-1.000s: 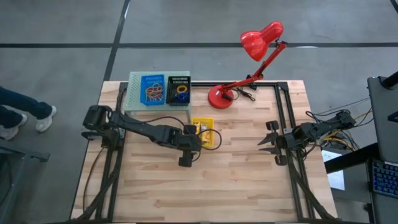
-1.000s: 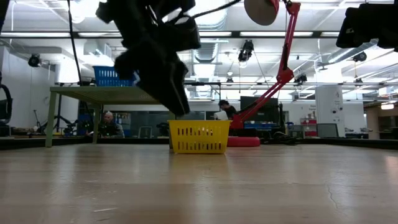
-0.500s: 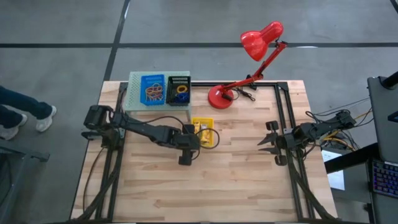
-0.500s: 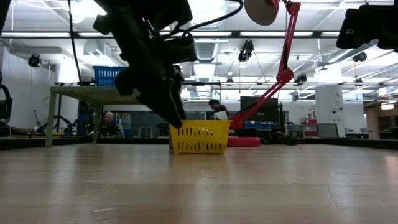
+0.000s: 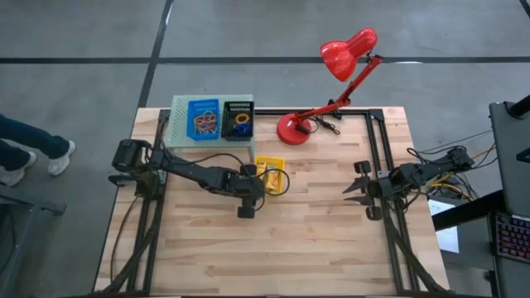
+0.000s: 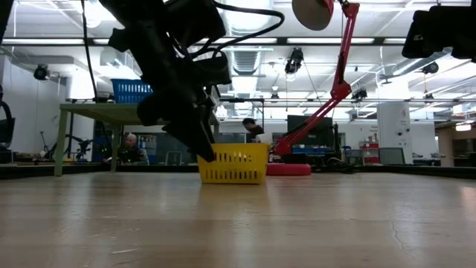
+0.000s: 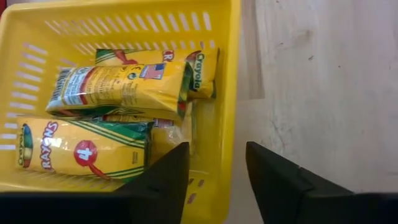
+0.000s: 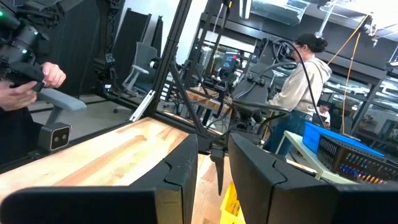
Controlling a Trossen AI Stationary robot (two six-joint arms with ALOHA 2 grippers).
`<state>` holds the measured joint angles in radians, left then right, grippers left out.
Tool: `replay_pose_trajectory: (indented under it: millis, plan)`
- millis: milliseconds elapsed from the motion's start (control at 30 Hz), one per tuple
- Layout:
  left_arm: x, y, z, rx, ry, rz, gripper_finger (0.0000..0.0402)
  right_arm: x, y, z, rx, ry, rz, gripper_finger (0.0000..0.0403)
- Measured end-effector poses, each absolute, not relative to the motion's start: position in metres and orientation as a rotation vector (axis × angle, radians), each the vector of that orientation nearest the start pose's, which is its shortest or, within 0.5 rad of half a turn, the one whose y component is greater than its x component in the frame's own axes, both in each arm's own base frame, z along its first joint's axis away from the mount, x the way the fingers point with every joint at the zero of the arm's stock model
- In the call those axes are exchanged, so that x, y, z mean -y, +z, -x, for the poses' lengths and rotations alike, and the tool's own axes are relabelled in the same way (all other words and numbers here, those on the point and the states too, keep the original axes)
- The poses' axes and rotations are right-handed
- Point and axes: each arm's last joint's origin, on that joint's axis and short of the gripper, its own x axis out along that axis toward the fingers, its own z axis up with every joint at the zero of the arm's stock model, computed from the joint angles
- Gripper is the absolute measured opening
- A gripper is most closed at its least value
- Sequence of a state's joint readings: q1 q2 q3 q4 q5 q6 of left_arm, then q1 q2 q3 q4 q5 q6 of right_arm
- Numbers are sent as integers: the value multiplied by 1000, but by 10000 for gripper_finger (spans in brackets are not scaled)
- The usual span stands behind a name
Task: Pick & Place Office Desk Supplies
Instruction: Put the yellow basket filled with crayon boxes on the shelf
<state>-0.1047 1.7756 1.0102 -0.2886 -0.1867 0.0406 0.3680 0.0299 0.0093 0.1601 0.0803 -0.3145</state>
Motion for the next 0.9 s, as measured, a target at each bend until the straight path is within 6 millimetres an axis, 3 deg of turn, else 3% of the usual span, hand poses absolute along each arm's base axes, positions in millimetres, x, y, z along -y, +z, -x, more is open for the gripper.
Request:
replay_pose_trajectory:
  millis: [600,900]
  plan:
    - [30,152,-338,-1040,66,-184,13,-33,180,-92,181,263,280,86]
    - [31,153,-338,-1034,81,-195,11,-33,180,-92,181,263,280,86]
